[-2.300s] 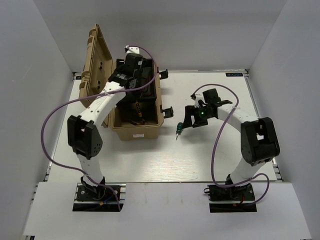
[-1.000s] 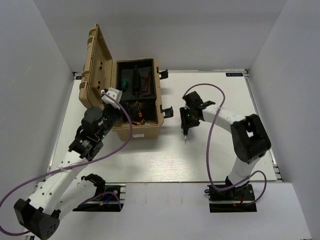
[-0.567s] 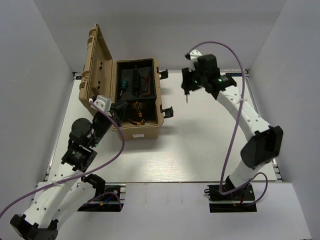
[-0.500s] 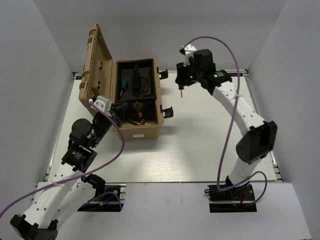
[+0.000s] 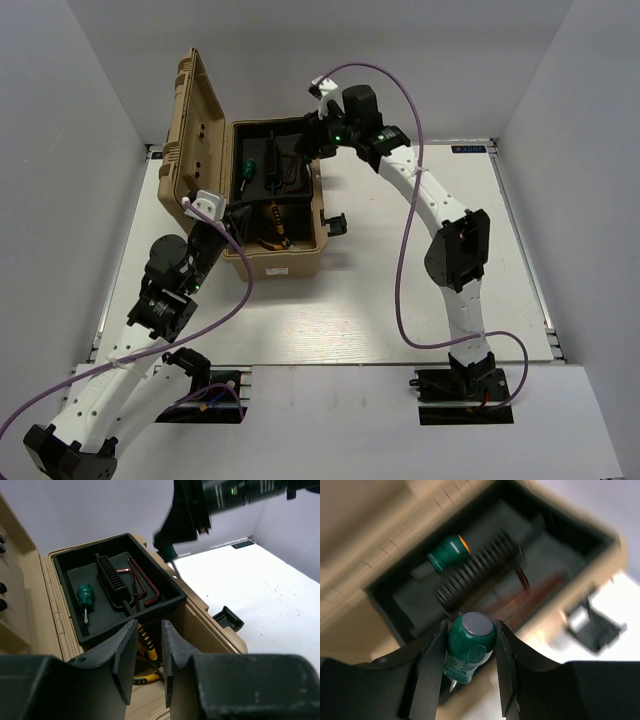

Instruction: Sort the tools into containers

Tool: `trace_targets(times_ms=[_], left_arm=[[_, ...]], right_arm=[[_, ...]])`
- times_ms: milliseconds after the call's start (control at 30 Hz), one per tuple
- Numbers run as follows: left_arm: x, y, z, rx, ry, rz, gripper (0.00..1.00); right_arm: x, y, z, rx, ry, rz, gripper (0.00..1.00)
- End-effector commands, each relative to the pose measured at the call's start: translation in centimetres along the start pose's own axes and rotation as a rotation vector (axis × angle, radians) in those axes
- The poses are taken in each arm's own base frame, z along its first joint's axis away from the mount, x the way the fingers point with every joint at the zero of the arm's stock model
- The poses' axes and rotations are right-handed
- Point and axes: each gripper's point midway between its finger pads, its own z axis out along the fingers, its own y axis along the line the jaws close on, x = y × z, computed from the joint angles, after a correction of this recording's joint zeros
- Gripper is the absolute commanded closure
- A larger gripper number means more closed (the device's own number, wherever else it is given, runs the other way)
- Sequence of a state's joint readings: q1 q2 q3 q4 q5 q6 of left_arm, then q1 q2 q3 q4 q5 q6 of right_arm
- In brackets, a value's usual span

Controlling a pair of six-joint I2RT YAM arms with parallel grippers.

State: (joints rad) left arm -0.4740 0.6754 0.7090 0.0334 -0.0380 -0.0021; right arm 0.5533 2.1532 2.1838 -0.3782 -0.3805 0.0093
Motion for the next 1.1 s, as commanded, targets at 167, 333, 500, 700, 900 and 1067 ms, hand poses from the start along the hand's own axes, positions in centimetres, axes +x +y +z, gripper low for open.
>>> trace_targets(times_ms=[167, 333, 500, 700, 900, 1067], left_arm=[[-0.6, 0.5, -0.3, -0.019, -0.017, 0.020, 0.62], [-1.3, 0.5, -0.7, -0.019, -0.039, 0.019, 0.56], [-1.6, 0.5, -0.9, -0.019, -0.049, 0.019, 0.55], [-2.2, 0.8, -1.3, -0.028, -0.068, 0.019, 0.53], [-1.9, 1.1, -1.4, -0.047, -0.058, 0.019, 0.30], [-1.6, 0.0, -1.1, 0.016, -0.047, 0.021, 0.17]], right_arm=[[-6.8, 9.3, 2.1, -0.264, -0.234, -0.120, 1.00], [-5.0, 10.2, 5.9, -0.257, -0.259, -0.089, 1.00], [-5.9, 8.7, 8.9, -0.103, -0.362, -0.200, 1.00], [-3.6, 6.5, 10.4, -0.009, -0.318, -0.204, 1.00], [-1.5, 7.9, 9.7, -0.094, -0.243, -0.205, 0.45], [-4.3, 9.9, 7.3, -0.146, -0.267, -0.222, 0.41]])
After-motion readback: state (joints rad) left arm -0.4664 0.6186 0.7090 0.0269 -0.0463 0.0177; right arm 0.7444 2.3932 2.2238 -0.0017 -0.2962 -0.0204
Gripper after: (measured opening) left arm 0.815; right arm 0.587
